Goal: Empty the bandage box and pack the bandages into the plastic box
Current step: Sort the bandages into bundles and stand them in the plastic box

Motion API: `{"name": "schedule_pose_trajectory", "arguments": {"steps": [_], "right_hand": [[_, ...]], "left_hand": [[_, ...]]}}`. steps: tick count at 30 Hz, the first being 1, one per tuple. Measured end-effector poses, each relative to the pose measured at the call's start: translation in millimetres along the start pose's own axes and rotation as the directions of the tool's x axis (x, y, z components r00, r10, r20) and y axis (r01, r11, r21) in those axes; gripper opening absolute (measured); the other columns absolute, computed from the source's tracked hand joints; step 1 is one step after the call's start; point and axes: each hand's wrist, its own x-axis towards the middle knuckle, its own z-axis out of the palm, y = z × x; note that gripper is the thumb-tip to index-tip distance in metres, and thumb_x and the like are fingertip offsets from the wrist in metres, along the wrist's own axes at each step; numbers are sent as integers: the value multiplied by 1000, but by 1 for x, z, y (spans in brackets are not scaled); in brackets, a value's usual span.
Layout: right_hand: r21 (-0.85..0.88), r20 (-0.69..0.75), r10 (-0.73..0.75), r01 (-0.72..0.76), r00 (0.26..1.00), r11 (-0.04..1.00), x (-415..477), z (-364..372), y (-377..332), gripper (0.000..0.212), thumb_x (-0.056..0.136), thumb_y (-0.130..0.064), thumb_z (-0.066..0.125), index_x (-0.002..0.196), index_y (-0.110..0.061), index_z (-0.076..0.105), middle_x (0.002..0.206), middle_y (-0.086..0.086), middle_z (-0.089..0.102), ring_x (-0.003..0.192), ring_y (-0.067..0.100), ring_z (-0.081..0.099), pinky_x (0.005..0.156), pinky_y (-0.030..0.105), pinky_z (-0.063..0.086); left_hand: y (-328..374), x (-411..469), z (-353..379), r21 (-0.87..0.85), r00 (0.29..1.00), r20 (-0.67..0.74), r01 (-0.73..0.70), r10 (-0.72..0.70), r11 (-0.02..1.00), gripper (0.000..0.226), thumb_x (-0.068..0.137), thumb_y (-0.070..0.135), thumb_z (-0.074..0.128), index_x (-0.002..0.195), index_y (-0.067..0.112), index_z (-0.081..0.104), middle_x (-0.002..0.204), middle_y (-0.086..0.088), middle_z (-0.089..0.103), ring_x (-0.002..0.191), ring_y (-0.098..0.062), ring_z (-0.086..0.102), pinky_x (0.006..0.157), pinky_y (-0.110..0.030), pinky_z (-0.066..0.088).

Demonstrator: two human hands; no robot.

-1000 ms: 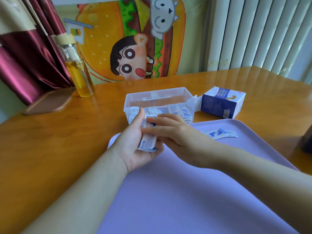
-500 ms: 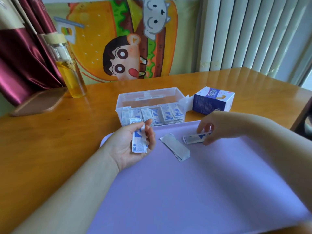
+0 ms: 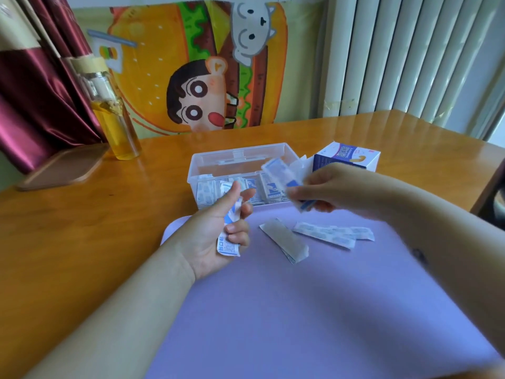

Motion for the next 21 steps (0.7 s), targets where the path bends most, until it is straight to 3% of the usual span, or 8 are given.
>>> {"name": "schedule_pose_trajectory", "arguments": {"steps": [3,6,9,11,13,16,21], "right_hand": [[-36,167,-59,66,984,997,-9,29,-27,42,79,-58,60,60,-21,67,51,-12,59,54,4,47,61,20,38],[-164,233,-51,90,971,982,-11,33,-37,46,85,-59,50,76,-19,71,64,-13,66,59,4,54,62,20,42],[-438,128,14,44,992,898,-3,28,-22,46,85,-55,55,96,-12,70,92,0,68,81,17,61,72,28,49],[-555,113,72,3,991,832,0,32,-11,44,76,-53,68,101,-17,67,98,0,67,85,18,60,76,32,51],[-517,162,123,-22,979,856,3,37,-3,44,71,-48,75,105,-21,65,100,-1,66,85,16,60,79,32,51],[-419,159,114,-38,981,907,7,34,0,38,72,-40,77,104,-21,66,97,-2,67,78,12,59,75,28,51],[-318,75,37,-12,996,948,7,23,3,10,78,-32,72,76,-25,65,72,-4,71,58,8,56,58,19,43]], "left_hand": [[-2,-6,7,81,994,83,-75,69,994,48,72,41,66,113,14,62,74,0,57,52,-9,39,40,-15,32],[-1,-11,13,115,994,50,-100,94,988,22,90,17,54,110,14,63,77,-4,66,63,-20,64,54,-26,55],[3,-6,7,13,996,-63,-70,70,997,26,95,8,45,115,10,61,60,1,54,55,-9,51,48,-17,47],[5,-3,1,-82,994,-108,-39,30,996,25,95,7,43,112,6,61,56,1,47,57,-8,43,53,-19,48],[5,0,-3,-129,990,-138,-25,7,991,21,95,7,43,104,4,62,57,0,45,54,-9,46,56,-23,54],[5,-1,-3,-156,990,-141,-19,-3,988,17,94,9,47,105,4,58,62,-1,45,46,-8,44,49,-19,50],[7,-1,-8,-129,981,-187,30,-54,991,9,91,12,51,99,10,50,67,-1,51,51,-9,38,42,-14,37]]}}
